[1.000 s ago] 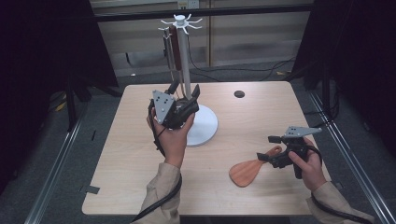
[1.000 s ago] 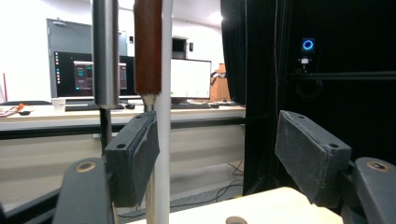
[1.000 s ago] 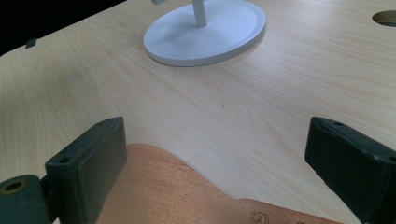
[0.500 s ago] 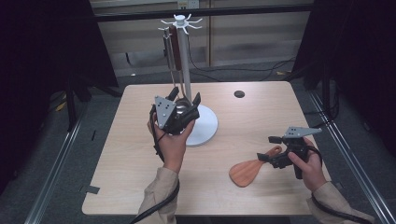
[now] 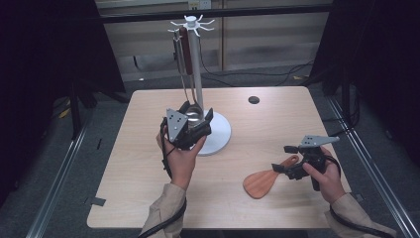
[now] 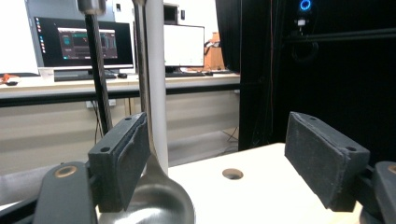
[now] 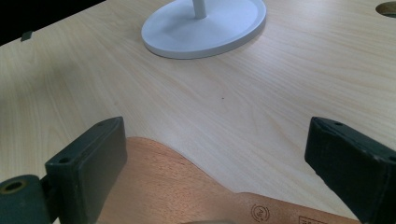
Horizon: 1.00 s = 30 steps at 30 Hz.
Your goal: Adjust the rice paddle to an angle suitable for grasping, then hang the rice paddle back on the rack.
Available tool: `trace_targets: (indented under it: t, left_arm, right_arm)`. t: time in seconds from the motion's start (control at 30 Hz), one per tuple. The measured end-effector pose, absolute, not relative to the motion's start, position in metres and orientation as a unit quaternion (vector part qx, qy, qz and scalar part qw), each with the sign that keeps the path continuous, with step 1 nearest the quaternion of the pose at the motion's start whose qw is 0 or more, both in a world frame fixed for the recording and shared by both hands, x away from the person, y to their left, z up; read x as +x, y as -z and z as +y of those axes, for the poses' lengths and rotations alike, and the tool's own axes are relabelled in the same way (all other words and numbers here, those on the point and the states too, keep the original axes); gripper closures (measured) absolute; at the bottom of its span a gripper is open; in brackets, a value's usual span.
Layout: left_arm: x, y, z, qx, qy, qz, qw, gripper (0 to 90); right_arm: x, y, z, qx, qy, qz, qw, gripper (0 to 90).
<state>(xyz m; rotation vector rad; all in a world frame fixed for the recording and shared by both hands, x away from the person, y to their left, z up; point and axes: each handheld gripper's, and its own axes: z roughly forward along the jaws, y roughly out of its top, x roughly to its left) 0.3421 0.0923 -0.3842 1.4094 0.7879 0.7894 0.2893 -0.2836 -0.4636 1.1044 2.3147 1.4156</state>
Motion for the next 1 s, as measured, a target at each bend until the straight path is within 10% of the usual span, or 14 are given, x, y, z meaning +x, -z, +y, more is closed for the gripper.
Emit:
trace_targets:
  t: [1.0]
  left_arm:
    - [0.333,0.413,0.089,0.67,-0.295,0.333,0.595,17.9]
  right_arm:
    - [0.287,0.47,-0.289,0.399,-0.449,0.791,0.12,8.2]
